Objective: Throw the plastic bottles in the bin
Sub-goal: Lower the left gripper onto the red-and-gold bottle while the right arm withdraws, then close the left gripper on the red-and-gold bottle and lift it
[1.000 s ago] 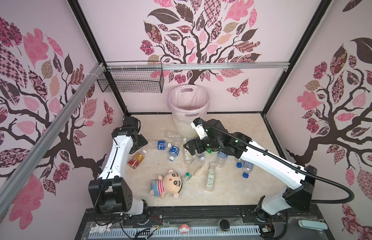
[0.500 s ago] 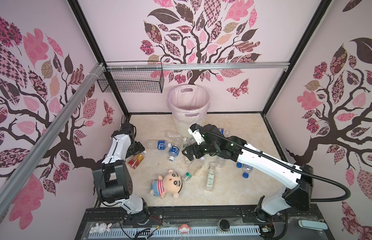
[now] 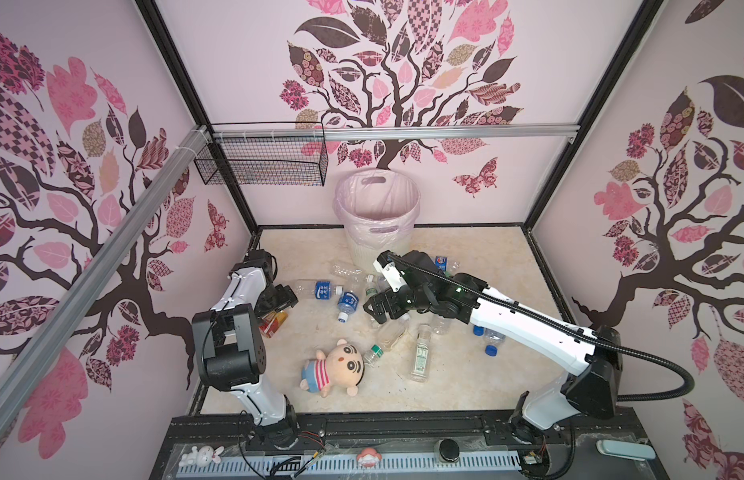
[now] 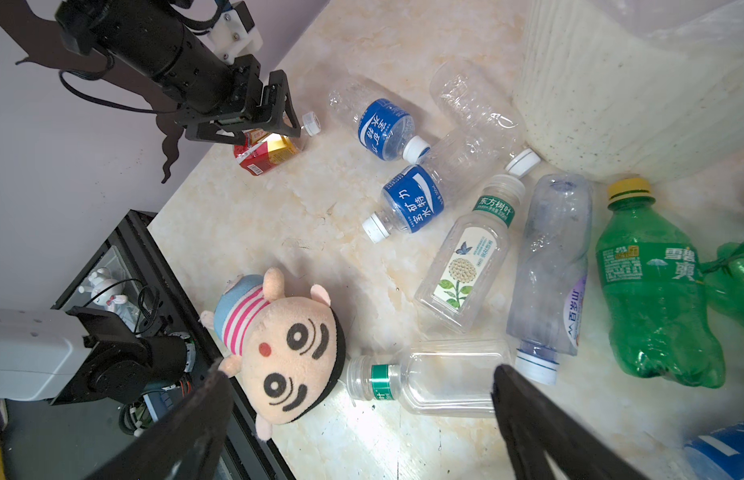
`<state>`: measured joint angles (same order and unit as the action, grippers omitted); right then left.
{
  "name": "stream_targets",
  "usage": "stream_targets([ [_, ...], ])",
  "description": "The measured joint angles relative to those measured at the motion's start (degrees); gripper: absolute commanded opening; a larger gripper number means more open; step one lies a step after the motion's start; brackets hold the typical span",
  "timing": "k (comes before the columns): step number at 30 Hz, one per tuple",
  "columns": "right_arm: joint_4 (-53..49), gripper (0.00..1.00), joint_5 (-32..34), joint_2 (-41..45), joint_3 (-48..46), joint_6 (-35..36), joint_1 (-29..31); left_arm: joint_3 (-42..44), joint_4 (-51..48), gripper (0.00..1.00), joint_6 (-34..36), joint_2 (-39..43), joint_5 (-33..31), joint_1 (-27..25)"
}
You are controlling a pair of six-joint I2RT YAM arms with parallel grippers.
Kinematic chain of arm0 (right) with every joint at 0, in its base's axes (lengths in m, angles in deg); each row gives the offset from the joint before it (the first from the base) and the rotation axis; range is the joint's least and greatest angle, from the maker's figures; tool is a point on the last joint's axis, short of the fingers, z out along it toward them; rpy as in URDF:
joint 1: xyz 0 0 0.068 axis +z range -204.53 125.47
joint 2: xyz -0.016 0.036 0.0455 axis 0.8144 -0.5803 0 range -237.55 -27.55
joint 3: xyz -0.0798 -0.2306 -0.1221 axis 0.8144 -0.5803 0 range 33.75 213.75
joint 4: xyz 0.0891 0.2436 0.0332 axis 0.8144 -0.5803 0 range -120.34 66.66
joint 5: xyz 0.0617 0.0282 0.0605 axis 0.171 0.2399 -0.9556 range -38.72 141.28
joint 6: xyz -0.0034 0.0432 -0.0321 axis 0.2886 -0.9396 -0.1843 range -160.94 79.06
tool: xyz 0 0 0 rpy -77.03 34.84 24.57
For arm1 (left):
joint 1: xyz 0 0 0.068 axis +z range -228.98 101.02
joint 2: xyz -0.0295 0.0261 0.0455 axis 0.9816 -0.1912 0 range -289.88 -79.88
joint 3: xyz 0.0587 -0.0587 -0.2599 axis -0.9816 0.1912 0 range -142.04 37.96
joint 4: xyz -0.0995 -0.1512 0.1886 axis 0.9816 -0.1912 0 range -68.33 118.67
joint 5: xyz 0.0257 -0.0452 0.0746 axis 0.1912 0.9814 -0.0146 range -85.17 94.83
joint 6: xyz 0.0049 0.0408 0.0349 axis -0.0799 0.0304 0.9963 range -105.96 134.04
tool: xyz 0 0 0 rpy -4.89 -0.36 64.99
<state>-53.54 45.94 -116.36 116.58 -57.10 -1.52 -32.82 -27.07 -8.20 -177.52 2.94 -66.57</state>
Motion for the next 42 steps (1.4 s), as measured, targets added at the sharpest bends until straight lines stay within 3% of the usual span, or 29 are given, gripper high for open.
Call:
stream_targets([
  [14, 0.02, 1.0, 0.85, -0.66, 0.0, 1.77, 0.0, 1.88, 2.16, 0.97, 0.26, 1.11, 2.69, -0.55],
  [20, 0.0, 1.0, 1.73, -0.81, 0.0, 2.54, 0.0, 3.04, 2.08, 0.97, 0.26, 2.25, 3.32, -4.83],
  [24, -0.02, 1.0, 2.25, -0.81, 0.0, 2.71, 0.0, 4.2, 2.25, 0.97, 0.2, 1.46, 7.28, -7.87],
  [29, -0.04, 1.0, 2.82, -0.81, 0.0, 2.71, 0.0, 5.11, 0.94, 0.97, 0.13, 1.49, 10.29, -8.07],
  [37, -0.07, 1.0, 3.15, -0.81, 0.0, 2.47, 0.0, 4.9, -0.26, 0.97, -0.52, 10.32, 10.34, -8.07],
  [42, 0.04, 1.0, 3.13, -0.72, -0.33, 1.81, 0.0, 4.57, 1.49, 0.97, -4.59, 12.52, 8.61, -7.52],
])
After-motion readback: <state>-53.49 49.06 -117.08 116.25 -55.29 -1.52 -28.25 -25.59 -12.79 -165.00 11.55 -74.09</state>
